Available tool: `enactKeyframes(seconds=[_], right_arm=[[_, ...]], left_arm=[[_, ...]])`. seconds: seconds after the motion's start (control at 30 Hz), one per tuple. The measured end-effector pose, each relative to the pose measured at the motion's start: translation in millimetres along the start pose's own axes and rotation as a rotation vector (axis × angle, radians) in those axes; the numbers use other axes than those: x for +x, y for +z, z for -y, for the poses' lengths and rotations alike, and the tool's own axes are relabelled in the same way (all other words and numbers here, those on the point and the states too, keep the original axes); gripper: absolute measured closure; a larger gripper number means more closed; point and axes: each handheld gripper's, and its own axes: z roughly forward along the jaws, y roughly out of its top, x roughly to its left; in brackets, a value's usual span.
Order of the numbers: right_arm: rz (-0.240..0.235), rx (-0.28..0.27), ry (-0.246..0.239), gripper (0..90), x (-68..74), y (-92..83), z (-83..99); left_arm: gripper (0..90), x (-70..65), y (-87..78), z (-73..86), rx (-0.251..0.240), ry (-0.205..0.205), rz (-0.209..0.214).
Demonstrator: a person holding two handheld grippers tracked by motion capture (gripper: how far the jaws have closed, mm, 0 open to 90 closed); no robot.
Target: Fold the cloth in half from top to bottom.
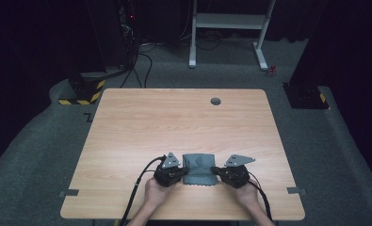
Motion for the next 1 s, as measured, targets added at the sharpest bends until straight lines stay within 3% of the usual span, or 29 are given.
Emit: enactKeyframes(seconds=[0.17, 1.0], right_arm=[[0.008, 0.008, -0.022, 89.1, 2.9, -0.3, 1.7], [0.010, 0.014, -0.040, 87.8, 11.0, -3.4, 11.5]], left_arm=[[88.3, -0.8, 0.5, 2.4, 0.001, 0.004, 0.002], [87.2, -7.9, -4.5, 12.2, 0.004, 0.000, 0.014]])
